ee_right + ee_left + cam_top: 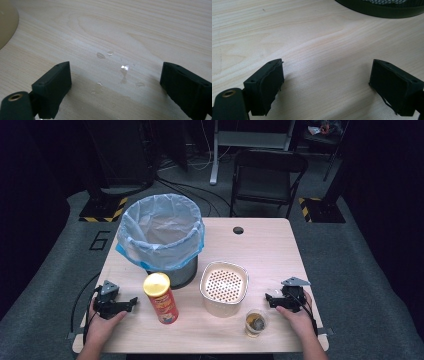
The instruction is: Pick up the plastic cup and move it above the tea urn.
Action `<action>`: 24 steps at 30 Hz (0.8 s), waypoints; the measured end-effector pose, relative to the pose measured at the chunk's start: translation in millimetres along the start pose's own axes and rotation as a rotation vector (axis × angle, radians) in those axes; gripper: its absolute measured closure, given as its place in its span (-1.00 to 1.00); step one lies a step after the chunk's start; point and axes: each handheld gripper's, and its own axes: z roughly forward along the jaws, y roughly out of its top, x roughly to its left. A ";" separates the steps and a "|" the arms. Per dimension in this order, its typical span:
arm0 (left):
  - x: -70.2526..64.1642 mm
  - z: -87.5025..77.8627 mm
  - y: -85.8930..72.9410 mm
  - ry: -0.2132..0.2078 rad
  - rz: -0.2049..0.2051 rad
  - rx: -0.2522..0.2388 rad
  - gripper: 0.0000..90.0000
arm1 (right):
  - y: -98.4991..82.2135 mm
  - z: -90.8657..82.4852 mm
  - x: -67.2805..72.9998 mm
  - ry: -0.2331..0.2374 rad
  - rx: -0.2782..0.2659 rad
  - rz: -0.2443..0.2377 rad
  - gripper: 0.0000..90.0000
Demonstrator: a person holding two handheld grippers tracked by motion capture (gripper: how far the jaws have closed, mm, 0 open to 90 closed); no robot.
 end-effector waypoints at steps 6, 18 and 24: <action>-0.2 -0.1 -0.1 0.002 -0.001 0.001 -0.75 | -2.2 -3.0 -0.9 -0.007 -0.008 0.007 -0.68; -1.1 -1.9 -1.7 0.017 -0.005 -0.002 -0.74 | -6.1 -13.6 -0.3 -0.025 -0.008 0.030 -0.18; -1.3 -1.3 -1.2 0.012 -0.015 0.001 -0.74 | 3.2 -29.4 7.8 0.007 -0.014 0.059 -0.08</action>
